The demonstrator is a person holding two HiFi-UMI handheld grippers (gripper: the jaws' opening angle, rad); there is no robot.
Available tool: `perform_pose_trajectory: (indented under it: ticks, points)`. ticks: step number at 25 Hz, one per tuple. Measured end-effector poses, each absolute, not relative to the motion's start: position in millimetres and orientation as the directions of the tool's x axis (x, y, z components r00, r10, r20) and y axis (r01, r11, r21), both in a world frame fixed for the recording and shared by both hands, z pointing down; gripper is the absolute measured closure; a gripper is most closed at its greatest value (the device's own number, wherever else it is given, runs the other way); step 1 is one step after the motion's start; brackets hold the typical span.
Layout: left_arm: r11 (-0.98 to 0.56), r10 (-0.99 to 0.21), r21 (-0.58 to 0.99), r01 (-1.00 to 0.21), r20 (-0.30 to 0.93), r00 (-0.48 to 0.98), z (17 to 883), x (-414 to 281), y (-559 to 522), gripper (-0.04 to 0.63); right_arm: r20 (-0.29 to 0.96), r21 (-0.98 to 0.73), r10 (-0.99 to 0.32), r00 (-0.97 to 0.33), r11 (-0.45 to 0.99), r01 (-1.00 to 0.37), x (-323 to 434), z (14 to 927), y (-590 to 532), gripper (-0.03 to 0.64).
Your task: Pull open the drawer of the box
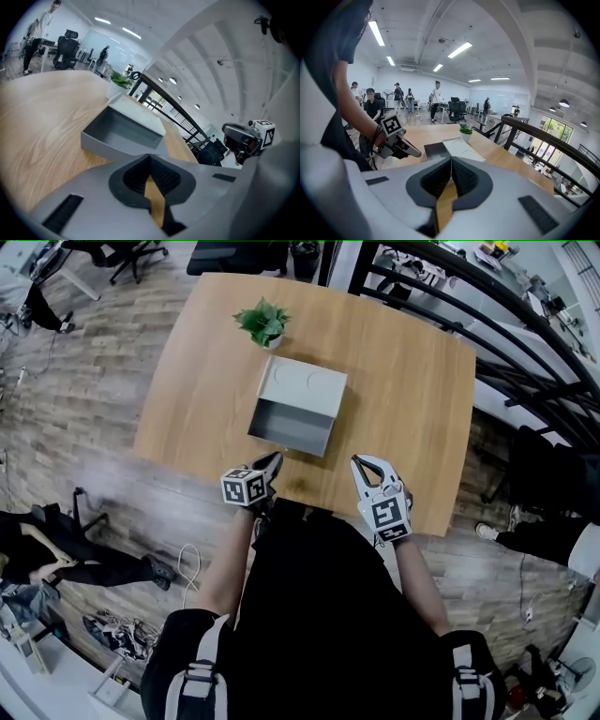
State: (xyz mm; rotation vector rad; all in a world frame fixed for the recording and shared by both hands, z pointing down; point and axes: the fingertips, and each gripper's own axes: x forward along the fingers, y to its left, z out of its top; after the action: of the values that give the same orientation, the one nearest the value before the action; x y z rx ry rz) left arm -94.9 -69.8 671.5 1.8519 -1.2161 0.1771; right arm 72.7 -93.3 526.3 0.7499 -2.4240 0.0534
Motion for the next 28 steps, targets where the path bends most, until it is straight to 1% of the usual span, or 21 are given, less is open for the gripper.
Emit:
perform_pose_trajectory:
  ticks: [15,22,28]
  points:
    - [-0.319,-0.743,0.408,-0.855,0.452,0.493,580.9,-43.9,-59.9,0.571,0.509,0.115,-0.464,-0.725,0.871,-0.477,94.3,524.7,-82.5,0.592]
    - [-0.300,-0.824,0.409,-0.862,0.345,0.450,533.0,-30.9,-51.7,0.571,0.483,0.113,-0.441,-0.757,0.888,-0.445,99.7,523.7,-69.9,0.592]
    - [-0.304,-0.842,0.365,-0.880,0.328,0.428,516.1,-25.1,-42.3,0.571,0.467,0.110,-0.430,-0.773,0.895,-0.431,103.8,522.9,-65.5,0.592]
